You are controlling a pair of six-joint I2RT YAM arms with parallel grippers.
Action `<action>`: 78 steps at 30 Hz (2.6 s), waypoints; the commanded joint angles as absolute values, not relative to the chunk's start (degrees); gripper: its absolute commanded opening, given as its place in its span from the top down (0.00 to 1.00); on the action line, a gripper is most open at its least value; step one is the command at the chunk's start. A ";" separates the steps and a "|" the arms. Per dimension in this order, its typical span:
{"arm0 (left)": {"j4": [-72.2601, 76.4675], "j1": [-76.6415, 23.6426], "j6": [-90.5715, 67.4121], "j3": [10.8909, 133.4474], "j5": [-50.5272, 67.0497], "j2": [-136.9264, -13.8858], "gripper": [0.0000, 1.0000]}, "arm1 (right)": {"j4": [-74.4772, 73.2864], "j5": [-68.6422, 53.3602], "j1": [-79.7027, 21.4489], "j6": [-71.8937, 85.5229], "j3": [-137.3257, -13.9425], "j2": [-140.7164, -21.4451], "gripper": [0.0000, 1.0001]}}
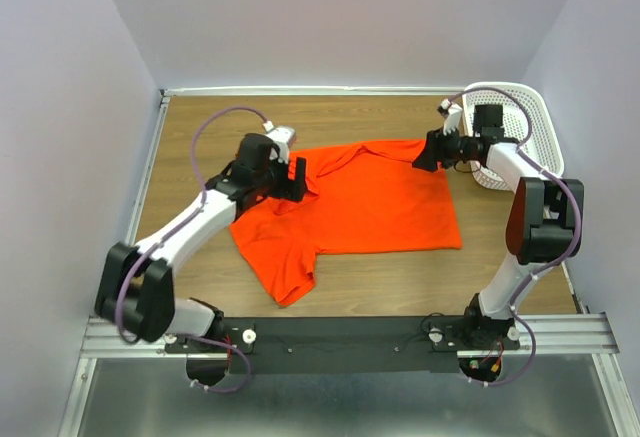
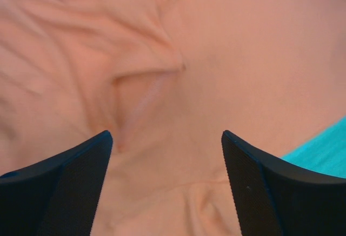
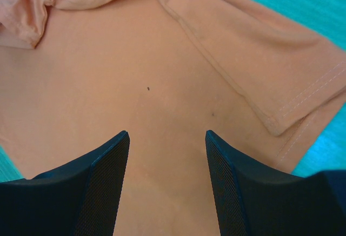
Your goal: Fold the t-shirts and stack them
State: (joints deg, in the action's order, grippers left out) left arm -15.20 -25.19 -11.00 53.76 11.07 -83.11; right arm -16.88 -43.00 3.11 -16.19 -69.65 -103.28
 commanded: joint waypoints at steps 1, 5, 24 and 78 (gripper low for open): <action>-9.33 -22.95 -16.25 52.22 -2.29 -73.22 0.07 | -20.04 -45.08 3.52 -17.40 -73.65 -104.41 0.34; 0.14 -10.59 -24.24 46.68 11.31 -71.37 0.08 | -22.14 -46.32 2.73 -16.96 -76.81 -107.04 0.34; 19.16 1.23 -44.47 46.13 17.40 -90.32 0.22 | -31.03 -18.10 -9.32 -24.79 -93.43 -119.54 0.37; 9.14 1.41 -41.84 72.25 18.46 -117.42 0.53 | -35.07 -15.91 -0.79 -25.66 -96.50 -125.16 0.59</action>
State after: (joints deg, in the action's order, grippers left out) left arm 10.04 1.06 -42.52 71.00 17.28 -116.14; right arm -33.63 -16.95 -0.69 -25.15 -94.70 -123.66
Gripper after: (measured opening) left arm 0.472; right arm 0.417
